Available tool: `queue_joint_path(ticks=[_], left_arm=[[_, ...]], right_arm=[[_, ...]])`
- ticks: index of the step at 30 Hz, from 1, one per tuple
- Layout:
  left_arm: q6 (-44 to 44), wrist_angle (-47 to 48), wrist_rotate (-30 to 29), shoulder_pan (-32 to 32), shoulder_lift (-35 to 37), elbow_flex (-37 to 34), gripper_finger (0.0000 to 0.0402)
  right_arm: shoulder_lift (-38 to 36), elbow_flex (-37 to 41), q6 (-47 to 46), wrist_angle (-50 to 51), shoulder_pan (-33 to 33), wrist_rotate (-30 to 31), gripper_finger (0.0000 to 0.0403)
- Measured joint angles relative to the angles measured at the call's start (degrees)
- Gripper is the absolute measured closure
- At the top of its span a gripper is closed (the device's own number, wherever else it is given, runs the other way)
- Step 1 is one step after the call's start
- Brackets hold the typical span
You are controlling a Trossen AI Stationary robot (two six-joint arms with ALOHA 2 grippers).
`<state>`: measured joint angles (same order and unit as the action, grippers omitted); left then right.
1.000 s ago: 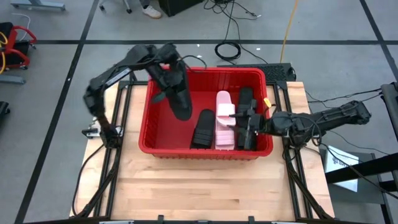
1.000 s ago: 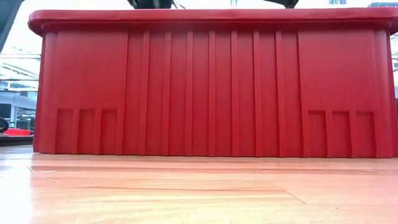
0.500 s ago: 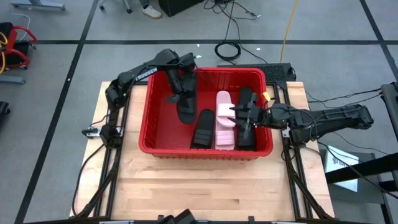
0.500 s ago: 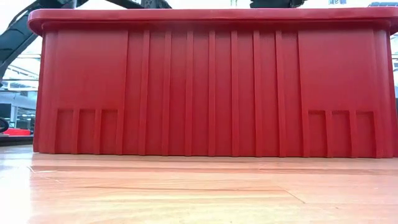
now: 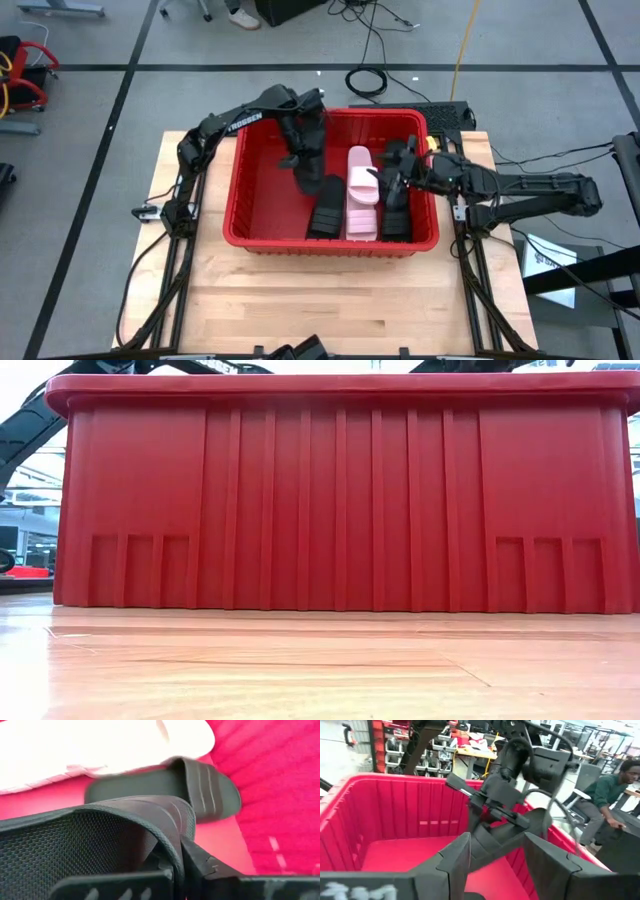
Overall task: Pick and place slides into bin
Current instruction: Put the black slide into the red container
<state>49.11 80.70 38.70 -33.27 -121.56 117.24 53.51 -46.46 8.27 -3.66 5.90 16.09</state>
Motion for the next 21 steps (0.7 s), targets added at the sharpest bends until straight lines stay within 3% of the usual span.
queue_joint_path(ticks=[7, 21], left_arm=[[-4.8, -2.21, 0.82, 0.54, 0.0, 0.71, 0.0394], [-6.33, -4.78, 2.2, 5.61, -4.2, 0.71, 0.0394]], right_arm=[[0.21, 0.0, 0.0, -0.82, 2.4, -7.33, 0.0232], [0.21, 0.0, 0.47, -1.69, 2.77, -7.29, 0.0232]])
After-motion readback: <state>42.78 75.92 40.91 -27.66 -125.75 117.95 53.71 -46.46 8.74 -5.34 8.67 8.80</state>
